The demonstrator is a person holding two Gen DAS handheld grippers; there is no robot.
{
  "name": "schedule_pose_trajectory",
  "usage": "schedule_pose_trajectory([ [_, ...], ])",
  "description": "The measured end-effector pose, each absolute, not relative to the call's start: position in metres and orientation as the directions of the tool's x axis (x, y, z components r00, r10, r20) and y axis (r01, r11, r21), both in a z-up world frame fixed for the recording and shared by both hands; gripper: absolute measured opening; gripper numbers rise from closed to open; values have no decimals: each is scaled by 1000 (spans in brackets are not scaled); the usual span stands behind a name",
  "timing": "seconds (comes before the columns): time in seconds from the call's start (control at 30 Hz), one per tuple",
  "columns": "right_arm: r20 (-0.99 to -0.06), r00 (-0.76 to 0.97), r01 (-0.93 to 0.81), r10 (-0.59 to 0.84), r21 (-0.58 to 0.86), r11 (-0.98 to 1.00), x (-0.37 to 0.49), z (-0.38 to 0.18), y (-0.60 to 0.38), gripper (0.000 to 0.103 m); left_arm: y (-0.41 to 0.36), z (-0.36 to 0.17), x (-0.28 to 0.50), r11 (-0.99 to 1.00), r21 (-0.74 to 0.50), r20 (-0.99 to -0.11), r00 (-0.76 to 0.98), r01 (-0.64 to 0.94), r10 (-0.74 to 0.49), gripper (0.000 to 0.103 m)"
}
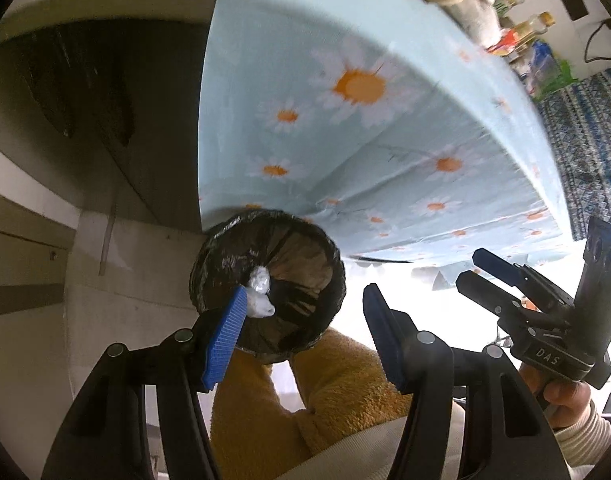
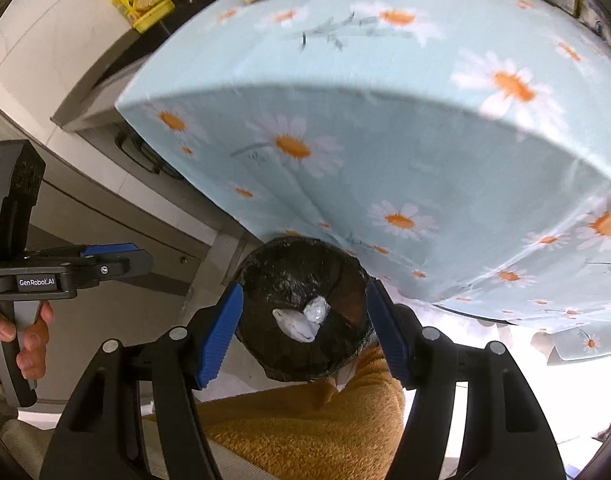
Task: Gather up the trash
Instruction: 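Carry both items over the black bin and open both grippers to drop them, then move both tools back over the tablecloth toward the remaining trash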
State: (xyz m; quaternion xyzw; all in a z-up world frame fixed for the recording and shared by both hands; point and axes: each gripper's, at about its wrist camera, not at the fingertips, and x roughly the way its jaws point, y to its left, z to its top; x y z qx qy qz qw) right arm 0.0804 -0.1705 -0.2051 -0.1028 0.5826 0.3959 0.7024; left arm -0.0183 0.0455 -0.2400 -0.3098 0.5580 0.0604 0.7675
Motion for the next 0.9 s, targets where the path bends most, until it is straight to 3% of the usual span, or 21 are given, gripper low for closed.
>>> schedule_pose_trajectory([
  [0.37,-845,149,-702,513,275,657,79,-146,-174,69,54,-179,-14,841,-407,-849,487,-356,-204,58],
  [0.43,-831,183,-712,525,256,654,81,-130,-176,69,53,-171,-10,859,-378,-850,496,-346,-175,69],
  [0.53,-814,225,-716,536,235,657,89,-116,-181,78,54,-158,-3,865,-380,-837,520,-327,-171,69],
  [0.67,-788,280,-721,548,204,662,106,-96,-191,81,54,-143,10,878,-368,-829,536,-307,-160,70],
  [0.73,-775,305,-721,554,192,666,113,-85,-195,91,54,-134,18,886,-353,-823,550,-300,-141,85],
  [0.9,-734,368,-703,571,182,687,145,-64,-204,98,55,-113,40,896,-321,-805,587,-307,-88,96],
])
